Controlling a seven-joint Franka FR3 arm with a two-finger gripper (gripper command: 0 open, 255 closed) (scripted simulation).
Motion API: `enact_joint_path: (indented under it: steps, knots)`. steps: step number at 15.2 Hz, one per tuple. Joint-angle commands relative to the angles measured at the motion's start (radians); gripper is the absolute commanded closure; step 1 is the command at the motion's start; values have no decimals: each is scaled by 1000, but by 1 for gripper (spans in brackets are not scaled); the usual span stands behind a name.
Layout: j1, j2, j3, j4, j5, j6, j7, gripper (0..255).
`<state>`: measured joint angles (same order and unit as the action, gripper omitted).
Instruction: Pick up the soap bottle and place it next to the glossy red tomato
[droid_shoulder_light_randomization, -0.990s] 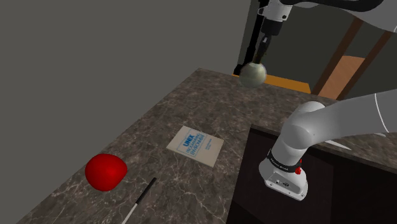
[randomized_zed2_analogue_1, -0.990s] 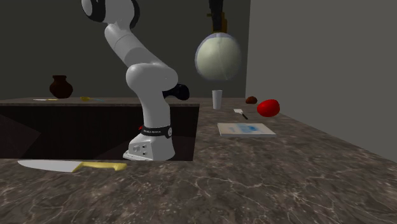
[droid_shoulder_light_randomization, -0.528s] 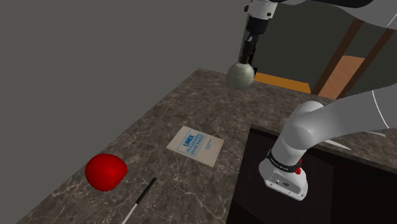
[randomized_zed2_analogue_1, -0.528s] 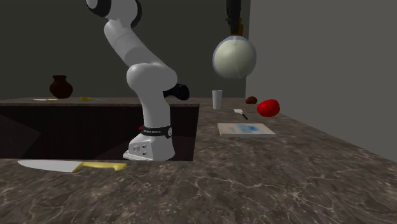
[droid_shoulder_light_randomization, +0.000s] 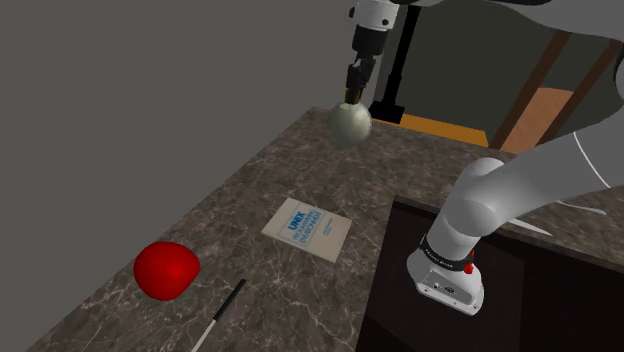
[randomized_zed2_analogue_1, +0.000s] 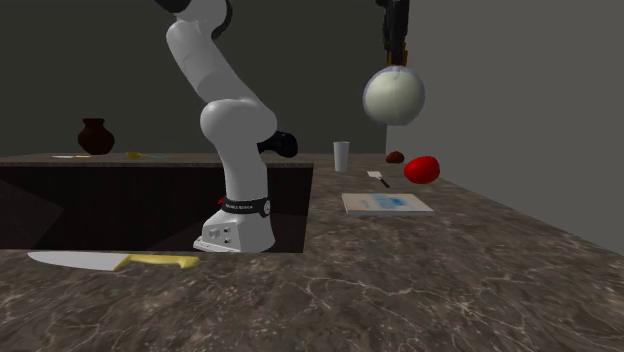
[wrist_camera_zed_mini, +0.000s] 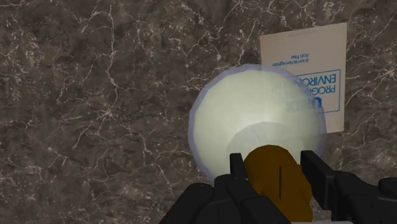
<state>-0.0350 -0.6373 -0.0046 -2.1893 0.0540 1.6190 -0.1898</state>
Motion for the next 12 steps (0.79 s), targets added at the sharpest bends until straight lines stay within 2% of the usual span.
enact_joint_path:
  steps: [1,7,12]
  knots:
    - [15,36,41,20,21,19,48,255]
    - [47,171,146,128,54,56,174,255]
    - [70,305,229,250,55,77,282,255]
